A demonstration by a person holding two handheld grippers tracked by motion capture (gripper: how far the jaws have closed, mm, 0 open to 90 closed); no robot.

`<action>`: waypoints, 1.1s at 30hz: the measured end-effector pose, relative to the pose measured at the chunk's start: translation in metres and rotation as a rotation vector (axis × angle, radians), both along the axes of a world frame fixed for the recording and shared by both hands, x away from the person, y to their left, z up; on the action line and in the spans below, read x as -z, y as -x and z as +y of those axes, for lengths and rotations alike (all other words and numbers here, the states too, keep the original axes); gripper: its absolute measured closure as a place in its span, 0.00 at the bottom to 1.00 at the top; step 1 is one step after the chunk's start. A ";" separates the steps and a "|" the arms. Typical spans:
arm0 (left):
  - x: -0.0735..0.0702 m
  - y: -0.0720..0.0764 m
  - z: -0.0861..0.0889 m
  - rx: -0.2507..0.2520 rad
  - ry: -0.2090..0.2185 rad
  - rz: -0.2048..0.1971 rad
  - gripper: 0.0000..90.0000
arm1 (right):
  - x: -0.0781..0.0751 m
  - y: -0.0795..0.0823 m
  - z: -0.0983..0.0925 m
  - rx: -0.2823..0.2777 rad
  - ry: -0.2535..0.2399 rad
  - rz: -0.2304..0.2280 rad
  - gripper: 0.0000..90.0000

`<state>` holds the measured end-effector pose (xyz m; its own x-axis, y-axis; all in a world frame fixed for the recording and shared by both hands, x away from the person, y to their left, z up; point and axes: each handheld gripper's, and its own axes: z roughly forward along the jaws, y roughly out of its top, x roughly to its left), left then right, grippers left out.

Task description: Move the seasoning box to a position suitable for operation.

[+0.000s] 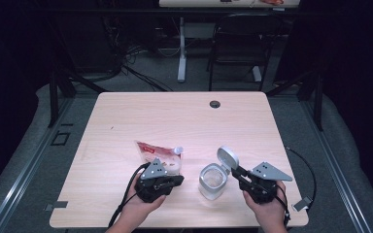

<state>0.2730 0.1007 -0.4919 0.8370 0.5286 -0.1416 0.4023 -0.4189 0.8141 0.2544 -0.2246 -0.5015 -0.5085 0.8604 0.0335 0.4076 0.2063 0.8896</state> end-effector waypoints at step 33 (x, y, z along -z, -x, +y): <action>-0.008 -0.002 0.025 -0.053 -0.008 -0.015 0.94 | 0.000 -0.022 -0.013 -0.030 -0.044 0.014 0.75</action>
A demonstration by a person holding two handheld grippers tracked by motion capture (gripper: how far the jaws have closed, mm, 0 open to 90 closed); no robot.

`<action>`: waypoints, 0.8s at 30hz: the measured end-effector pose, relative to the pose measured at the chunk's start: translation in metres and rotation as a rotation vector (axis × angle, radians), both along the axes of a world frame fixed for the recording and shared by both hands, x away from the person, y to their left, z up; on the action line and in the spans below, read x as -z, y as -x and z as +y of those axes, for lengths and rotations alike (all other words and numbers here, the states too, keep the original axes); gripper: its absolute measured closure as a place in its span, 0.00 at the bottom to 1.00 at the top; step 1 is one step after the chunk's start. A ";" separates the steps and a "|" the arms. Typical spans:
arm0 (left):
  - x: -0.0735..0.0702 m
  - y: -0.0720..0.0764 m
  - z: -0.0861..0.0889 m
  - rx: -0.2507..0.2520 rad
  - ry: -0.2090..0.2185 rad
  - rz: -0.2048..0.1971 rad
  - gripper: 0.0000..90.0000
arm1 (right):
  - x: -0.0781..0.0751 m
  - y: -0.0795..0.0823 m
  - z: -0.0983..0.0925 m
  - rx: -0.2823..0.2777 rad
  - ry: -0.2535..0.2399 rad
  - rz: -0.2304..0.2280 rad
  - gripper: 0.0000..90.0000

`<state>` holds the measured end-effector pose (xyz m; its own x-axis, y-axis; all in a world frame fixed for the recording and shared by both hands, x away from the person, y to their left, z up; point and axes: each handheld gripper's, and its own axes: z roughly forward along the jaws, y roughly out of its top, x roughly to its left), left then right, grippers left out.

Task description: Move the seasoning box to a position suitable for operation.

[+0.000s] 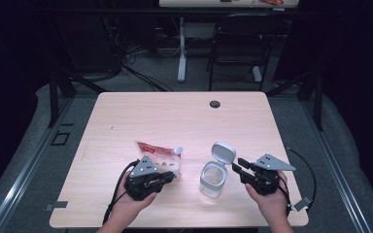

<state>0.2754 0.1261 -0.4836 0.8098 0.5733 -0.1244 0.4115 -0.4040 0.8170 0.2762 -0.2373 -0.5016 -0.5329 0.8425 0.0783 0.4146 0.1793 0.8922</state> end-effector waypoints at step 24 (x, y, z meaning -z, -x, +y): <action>-0.032 -0.010 0.062 -0.092 0.058 -0.007 0.86 | -0.012 0.015 -0.004 -0.015 0.017 -0.082 0.71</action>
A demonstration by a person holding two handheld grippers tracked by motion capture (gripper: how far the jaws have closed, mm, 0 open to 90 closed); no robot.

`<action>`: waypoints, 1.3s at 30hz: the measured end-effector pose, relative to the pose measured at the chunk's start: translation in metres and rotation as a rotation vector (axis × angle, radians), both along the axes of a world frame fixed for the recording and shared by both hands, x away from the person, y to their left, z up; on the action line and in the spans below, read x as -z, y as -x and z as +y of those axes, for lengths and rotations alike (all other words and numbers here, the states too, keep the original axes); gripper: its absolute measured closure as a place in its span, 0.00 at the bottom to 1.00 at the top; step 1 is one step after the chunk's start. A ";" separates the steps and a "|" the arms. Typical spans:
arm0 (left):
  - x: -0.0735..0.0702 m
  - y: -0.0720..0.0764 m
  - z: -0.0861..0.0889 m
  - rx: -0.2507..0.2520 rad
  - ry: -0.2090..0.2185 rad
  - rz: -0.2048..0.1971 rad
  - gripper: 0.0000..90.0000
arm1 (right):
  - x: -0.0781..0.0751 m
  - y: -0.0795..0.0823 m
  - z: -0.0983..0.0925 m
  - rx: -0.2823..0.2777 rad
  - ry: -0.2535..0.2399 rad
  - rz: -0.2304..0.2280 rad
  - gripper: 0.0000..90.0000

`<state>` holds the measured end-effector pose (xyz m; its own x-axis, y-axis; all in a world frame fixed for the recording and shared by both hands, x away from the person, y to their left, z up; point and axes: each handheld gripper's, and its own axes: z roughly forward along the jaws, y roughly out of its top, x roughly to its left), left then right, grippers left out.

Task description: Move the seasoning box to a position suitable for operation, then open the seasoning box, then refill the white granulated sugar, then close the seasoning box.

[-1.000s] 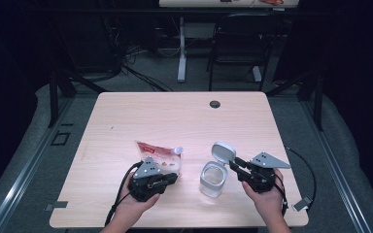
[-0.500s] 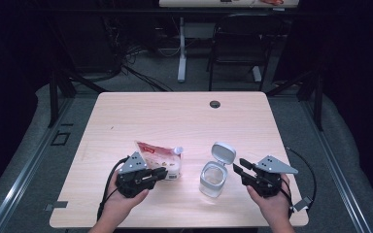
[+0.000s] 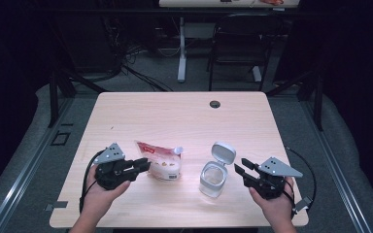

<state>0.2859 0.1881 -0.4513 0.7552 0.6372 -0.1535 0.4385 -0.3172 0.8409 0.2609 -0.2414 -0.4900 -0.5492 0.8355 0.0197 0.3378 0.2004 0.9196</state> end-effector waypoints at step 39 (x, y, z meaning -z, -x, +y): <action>0.008 -0.028 0.025 -0.123 -0.040 -0.008 0.71 | -0.024 0.003 0.009 -0.071 -0.006 -0.010 0.69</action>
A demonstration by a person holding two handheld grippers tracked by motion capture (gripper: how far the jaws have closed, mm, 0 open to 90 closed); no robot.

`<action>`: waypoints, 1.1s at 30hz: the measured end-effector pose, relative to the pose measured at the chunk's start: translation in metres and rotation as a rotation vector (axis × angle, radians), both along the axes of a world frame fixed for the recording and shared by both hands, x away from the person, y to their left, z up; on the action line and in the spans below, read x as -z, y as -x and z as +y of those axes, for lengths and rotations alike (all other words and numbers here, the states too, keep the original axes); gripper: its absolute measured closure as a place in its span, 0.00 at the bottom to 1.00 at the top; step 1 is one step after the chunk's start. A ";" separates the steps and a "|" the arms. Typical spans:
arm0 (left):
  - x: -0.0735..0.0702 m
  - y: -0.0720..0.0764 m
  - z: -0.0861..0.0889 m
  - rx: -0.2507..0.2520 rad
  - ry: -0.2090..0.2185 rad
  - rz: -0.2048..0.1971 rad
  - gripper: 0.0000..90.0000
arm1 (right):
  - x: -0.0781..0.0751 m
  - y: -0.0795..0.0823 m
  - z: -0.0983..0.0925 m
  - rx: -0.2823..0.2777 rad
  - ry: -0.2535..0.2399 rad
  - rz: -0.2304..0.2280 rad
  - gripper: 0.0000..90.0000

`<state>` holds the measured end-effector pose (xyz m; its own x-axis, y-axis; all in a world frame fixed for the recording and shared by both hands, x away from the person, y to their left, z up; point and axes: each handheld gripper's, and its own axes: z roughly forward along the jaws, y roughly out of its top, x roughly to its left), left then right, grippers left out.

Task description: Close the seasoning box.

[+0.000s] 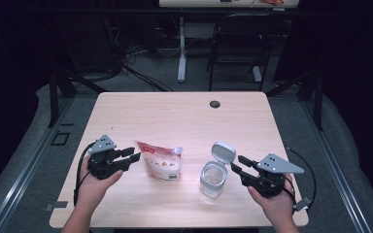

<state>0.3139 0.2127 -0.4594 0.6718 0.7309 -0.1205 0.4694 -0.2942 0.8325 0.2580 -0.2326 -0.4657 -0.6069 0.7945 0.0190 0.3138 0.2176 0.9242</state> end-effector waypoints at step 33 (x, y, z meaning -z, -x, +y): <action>0.005 -0.011 -0.013 0.053 0.007 -0.006 0.65 | -0.020 -0.038 0.105 -0.259 0.058 0.034 0.63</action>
